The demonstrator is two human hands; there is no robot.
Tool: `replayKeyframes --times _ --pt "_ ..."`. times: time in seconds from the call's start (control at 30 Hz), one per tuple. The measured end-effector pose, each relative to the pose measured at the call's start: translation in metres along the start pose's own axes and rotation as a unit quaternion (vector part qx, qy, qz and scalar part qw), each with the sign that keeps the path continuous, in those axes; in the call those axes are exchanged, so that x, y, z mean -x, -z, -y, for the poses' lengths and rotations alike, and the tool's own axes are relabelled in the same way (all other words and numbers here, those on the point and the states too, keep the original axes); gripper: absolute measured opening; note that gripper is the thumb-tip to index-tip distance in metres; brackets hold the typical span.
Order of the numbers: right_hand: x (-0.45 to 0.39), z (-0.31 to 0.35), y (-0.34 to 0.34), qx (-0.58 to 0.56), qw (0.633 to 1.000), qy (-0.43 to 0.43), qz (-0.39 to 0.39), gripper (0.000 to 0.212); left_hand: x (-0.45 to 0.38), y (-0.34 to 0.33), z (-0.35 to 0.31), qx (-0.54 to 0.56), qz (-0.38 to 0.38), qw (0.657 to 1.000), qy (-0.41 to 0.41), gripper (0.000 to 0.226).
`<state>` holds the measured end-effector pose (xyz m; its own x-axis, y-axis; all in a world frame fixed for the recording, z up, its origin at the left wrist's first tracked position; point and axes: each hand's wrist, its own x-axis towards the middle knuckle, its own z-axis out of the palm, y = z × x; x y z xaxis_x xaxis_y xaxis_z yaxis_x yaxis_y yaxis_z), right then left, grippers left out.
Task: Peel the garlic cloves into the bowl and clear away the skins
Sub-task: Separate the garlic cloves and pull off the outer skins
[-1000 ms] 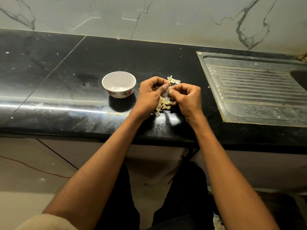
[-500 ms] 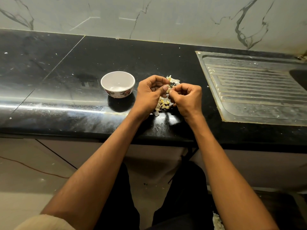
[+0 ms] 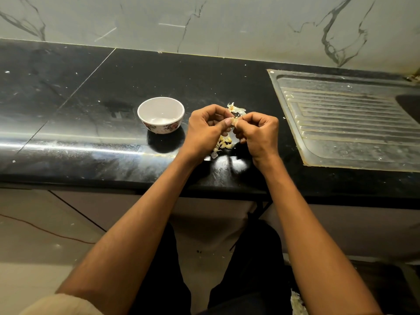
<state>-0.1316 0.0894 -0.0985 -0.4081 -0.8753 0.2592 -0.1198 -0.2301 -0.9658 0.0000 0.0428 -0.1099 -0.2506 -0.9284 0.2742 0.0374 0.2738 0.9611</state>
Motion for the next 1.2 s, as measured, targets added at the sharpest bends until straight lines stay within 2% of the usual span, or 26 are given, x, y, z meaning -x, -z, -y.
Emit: replayKeyframes --times 0.67,0.93,1.2 --pt "-0.004 -0.006 0.000 0.002 1.000 -0.014 -0.010 0.010 0.000 0.003 0.000 0.021 0.002 1.000 0.007 0.011" --pt "-0.005 -0.012 0.000 0.076 0.996 0.048 -0.030 0.003 0.001 0.000 0.002 -0.001 -0.054 0.998 -0.014 0.007" --pt "0.000 -0.010 -0.003 0.162 0.977 0.125 -0.054 0.008 0.002 -0.002 0.002 -0.050 -0.073 0.996 -0.032 0.011"
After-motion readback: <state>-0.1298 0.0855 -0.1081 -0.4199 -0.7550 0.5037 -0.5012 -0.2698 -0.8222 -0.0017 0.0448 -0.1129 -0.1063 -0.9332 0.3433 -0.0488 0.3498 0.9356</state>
